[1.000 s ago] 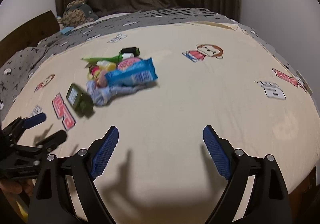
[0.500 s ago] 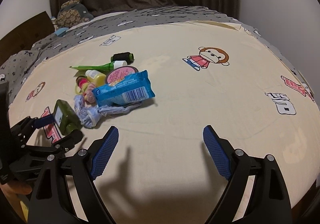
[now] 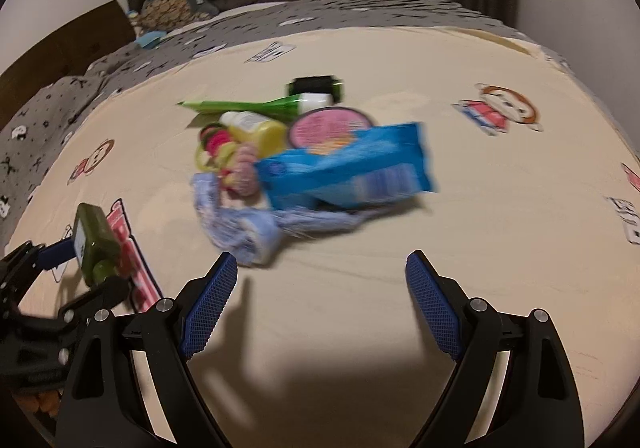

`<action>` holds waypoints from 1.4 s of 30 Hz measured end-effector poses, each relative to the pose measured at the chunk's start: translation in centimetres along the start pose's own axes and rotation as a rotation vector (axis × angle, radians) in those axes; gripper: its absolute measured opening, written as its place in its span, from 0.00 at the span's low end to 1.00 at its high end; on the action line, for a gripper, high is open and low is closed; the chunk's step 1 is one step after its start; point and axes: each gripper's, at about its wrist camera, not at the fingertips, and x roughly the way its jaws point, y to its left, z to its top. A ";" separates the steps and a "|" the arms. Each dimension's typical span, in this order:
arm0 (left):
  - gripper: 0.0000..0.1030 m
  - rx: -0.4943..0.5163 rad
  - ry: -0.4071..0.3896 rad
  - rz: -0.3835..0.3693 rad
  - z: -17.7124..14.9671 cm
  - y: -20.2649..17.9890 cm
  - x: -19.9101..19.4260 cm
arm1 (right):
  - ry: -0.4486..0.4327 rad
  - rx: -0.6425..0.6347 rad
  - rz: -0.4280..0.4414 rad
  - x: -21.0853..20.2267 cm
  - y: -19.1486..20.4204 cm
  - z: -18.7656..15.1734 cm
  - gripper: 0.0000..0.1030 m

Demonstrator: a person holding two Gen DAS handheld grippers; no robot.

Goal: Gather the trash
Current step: 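Grasp the small green bottle with the left tool while the right tool grasps the blue cloth, then carry both items down into the black bin and open both tools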

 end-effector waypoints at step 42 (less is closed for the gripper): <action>0.80 0.010 -0.073 -0.098 -13.4 -7.5 -11.5 | -0.092 -0.097 0.095 -16.2 -1.4 -16.1 0.20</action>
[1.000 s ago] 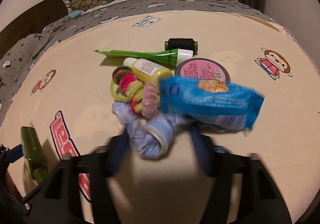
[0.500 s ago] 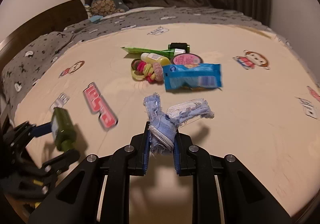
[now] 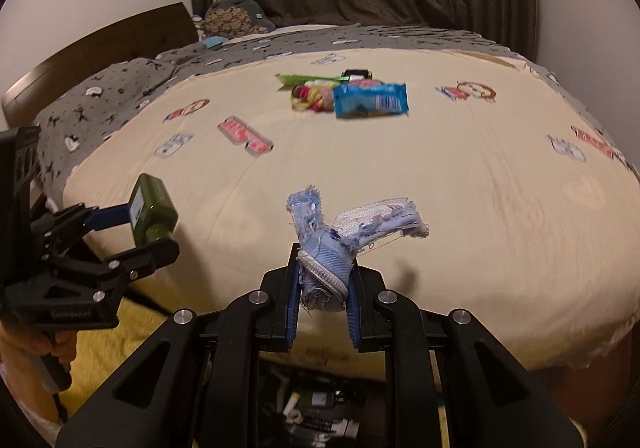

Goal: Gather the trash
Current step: 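Carry both items down into the black bin and open both tools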

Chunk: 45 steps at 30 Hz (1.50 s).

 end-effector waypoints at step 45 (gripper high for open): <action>0.80 0.043 0.581 -0.128 -15.2 -4.3 10.8 | 0.572 0.139 0.052 9.1 -0.7 -14.2 0.27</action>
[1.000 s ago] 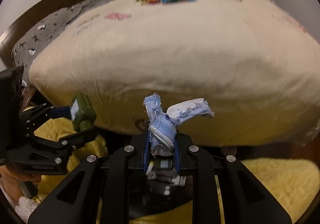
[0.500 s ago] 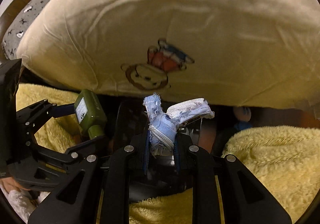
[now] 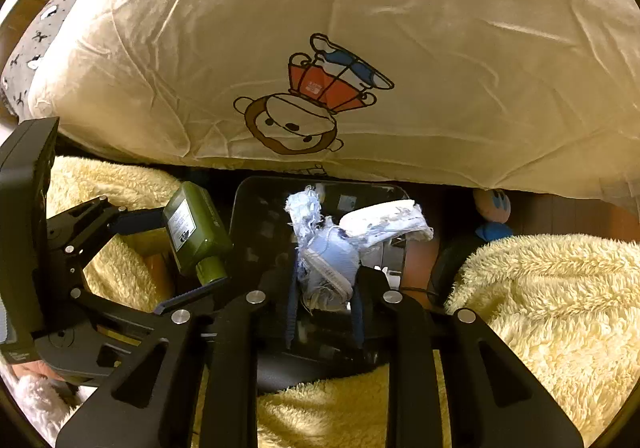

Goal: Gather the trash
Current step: 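Carry both items down into the black bin and open both tools, then raise both open tools back over the remaining items on the bed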

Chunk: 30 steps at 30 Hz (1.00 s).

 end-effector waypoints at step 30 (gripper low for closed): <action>0.92 -0.112 -0.432 0.172 9.9 6.5 -15.7 | -0.585 -0.009 -0.111 -14.4 -0.2 14.2 0.96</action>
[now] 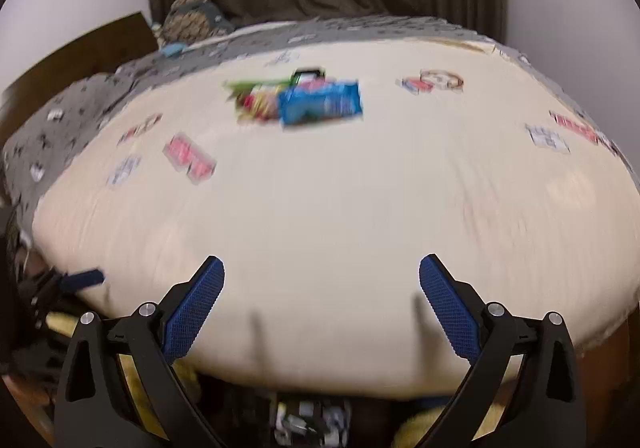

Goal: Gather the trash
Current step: 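Raise both open tools back over the remaining items on the bed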

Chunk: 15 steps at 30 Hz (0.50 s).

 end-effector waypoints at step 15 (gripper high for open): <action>0.92 -0.004 -0.048 0.054 8.3 3.4 3.0 | 0.013 -0.036 -0.024 12.0 1.7 11.0 0.96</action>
